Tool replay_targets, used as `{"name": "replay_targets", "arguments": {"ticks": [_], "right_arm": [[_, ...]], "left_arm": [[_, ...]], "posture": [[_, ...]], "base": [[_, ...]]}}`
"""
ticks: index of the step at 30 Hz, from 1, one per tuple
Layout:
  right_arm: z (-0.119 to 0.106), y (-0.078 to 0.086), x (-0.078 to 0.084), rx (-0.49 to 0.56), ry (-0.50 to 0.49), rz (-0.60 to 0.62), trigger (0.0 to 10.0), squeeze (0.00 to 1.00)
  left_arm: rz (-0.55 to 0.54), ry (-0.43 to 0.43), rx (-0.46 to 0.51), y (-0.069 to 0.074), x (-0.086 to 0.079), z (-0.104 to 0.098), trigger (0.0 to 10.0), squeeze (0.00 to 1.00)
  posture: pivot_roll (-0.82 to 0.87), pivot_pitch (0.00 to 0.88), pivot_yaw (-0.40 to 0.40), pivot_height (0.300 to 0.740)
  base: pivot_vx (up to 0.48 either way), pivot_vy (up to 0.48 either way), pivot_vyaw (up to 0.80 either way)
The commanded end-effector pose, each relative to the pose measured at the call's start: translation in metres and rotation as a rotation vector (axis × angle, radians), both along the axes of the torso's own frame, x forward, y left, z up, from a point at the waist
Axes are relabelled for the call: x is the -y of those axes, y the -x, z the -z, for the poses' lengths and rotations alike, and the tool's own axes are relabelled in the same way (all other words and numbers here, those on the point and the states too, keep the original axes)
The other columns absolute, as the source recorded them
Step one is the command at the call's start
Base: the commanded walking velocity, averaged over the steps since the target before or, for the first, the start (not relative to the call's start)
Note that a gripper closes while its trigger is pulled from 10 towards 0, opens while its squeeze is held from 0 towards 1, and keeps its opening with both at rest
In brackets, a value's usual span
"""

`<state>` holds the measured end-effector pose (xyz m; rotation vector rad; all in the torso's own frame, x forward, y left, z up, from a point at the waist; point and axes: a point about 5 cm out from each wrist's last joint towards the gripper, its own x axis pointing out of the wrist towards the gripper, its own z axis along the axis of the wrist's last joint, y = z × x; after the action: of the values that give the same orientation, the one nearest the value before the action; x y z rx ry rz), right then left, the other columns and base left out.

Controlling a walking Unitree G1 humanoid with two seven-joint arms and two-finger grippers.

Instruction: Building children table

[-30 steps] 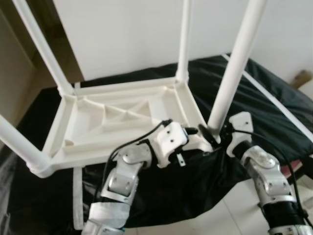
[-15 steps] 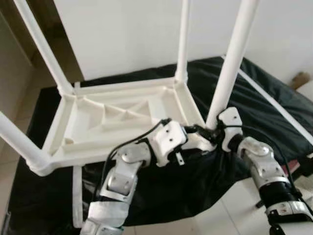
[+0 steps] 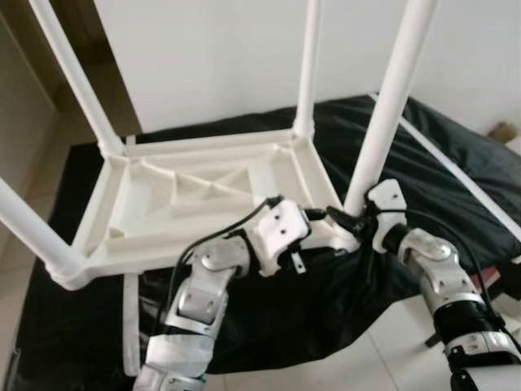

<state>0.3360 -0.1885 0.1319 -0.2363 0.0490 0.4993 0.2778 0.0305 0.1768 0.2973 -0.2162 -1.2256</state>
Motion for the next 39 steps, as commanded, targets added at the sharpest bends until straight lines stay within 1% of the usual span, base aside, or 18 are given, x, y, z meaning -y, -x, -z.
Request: {"name": "replay_targets", "arguments": {"ticks": [1, 2, 3, 5, 10, 12, 15, 18, 19, 23, 24, 26, 28, 29, 30, 31, 33, 39], "right_arm": [[0.024, 0.007, 0.008, -0.088, 0.071, 0.141, 10.0, 0.0], [0.024, 0.007, 0.008, -0.088, 0.071, 0.141, 10.0, 0.0], [0.026, 0.006, 0.009, -0.1, 0.047, 0.213, 10.0, 0.0], [0.028, 0.007, 0.007, -0.114, 0.017, 0.292, 10.0, 0.0], [0.028, 0.009, 0.001, -0.118, -0.023, 0.325, 10.0, 0.0], [0.025, 0.01, -0.011, -0.106, -0.082, 0.422, 10.0, 0.0], [0.024, 0.01, -0.015, -0.106, -0.103, 0.458, 10.0, 0.0], [0.021, 0.012, -0.027, -0.112, -0.16, 0.567, 10.0, 0.0], [0.021, 0.012, -0.027, -0.112, -0.16, 0.567, 10.0, 0.0], [0.019, 0.015, -0.033, -0.109, -0.194, 0.697, 10.0, 0.0], [0.019, 0.015, -0.033, -0.109, -0.194, 0.697, 10.0, 0.0], [0.015, 0.019, -0.037, -0.079, -0.245, 0.806, 10.0, 0.0], [0.015, 0.019, -0.037, -0.079, -0.245, 0.806, 10.0, 0.0], [0.015, 0.022, -0.042, -0.075, -0.255, 0.84, 10.0, 0.0], [0.015, 0.023, -0.049, -0.083, -0.266, 0.829, 10.0, 0.0], [0.015, 0.023, -0.049, -0.083, -0.266, 0.829, 10.0, 0.0], [0.011, 0.022, -0.058, -0.069, -0.262, 0.773, 10.0, 0.0], [0.004, 0.021, -0.06, -0.031, -0.268, 0.745, 10.0, 0.0]], "left_arm": [[-0.181, 0.051, 0.02, -0.008, -0.005, -0.002, 10.0, 0.0], [-0.181, 0.051, 0.02, -0.008, -0.005, -0.002, 10.0, 0.0], [-0.178, 0.047, 0.02, -0.008, -0.004, -0.001, 10.0, 0.0], [-0.175, 0.047, 0.019, -0.008, -0.004, -0.001, 10.0, 0.0], [-0.171, 0.048, 0.019, -0.008, -0.003, -0.001, 10.0, 0.0], [-0.164, 0.045, 0.022, -0.008, -0.002, -0.001, 10.0, 0.0], [-0.161, 0.044, 0.023, -0.008, -0.001, -0.001, 10.0, 0.0], [-0.158, 0.043, 0.024, -0.008, -0.001, -0.001, 10.0, 0.0], [-0.158, 0.043, 0.024, -0.008, -0.001, -0.001, 10.0, 0.0], [-0.159, 0.042, 0.026, -0.008, -0.001, -0.001, 10.0, 0.0], [-0.159, 0.042, 0.026, -0.008, -0.001, -0.001, 10.0, 0.0], [-0.161, 0.044, 0.027, -0.008, -0.001, -0.001, 10.0, 0.0], [-0.161, 0.044, 0.027, -0.008, -0.001, -0.001, 10.0, 0.0], [-0.16, 0.044, 0.027, -0.007, 0.0, 0.0, 10.0, 0.0], [-0.159, 0.045, 0.026, -0.007, 0.001, 0.0, 10.0, 0.0], [-0.159, 0.045, 0.026, -0.007, 0.001, 0.0, 10.0, 0.0], [-0.155, 0.046, 0.024, -0.006, 0.002, 0.001, 10.0, 0.0], [-0.155, 0.046, 0.025, -0.006, 0.001, 0.001, 10.0, 0.0]], "posture": [[-0.06, 0.0, 0.051, 0.74], [-0.06, 0.0, 0.051, 0.74], [-0.06, 0.0, 0.051, 0.74], [-0.06, 0.0, 0.054, 0.74], [-0.06, 0.0, 0.054, 0.74], [-0.07, 0.0, 0.058, 0.74], [-0.07, 0.0, 0.058, 0.74], [-0.06, 0.0, 0.058, 0.74], [-0.06, 0.0, 0.058, 0.74], [-0.06, 0.0, 0.054, 0.74], [-0.06, 0.0, 0.054, 0.74], [-0.06, 0.0, 0.051, 0.74], [-0.06, 0.0, 0.051, 0.74], [-0.06, 0.0, 0.048, 0.74], [-0.06, 0.0, 0.048, 0.74], [-0.06, 0.0, 0.048, 0.74], [-0.06, 0.0, 0.051, 0.74], [-0.05, 0.0, 0.045, 0.74]], "base": [[0.0, 0.0, 0.0], [0.0, 0.0, 0.0], [0.0, 0.0, 0.0], [0.0, 0.0, 0.0], [0.0, 0.0, 0.0], [0.0, 0.0, 0.0], [0.0, 0.0, 0.0], [0.0, 0.0, 0.0], [0.0, 0.0, 0.0], [0.0, 0.0, 0.0], [0.0, 0.0, 0.0], [0.0, 0.0, 0.0], [0.0, 0.0, 0.0], [0.0, 0.0, 0.0], [0.0, 0.0, 0.0], [0.0, 0.0, 0.0], [0.0, 0.0, 0.0], [0.0, 0.0, 0.0]]}}
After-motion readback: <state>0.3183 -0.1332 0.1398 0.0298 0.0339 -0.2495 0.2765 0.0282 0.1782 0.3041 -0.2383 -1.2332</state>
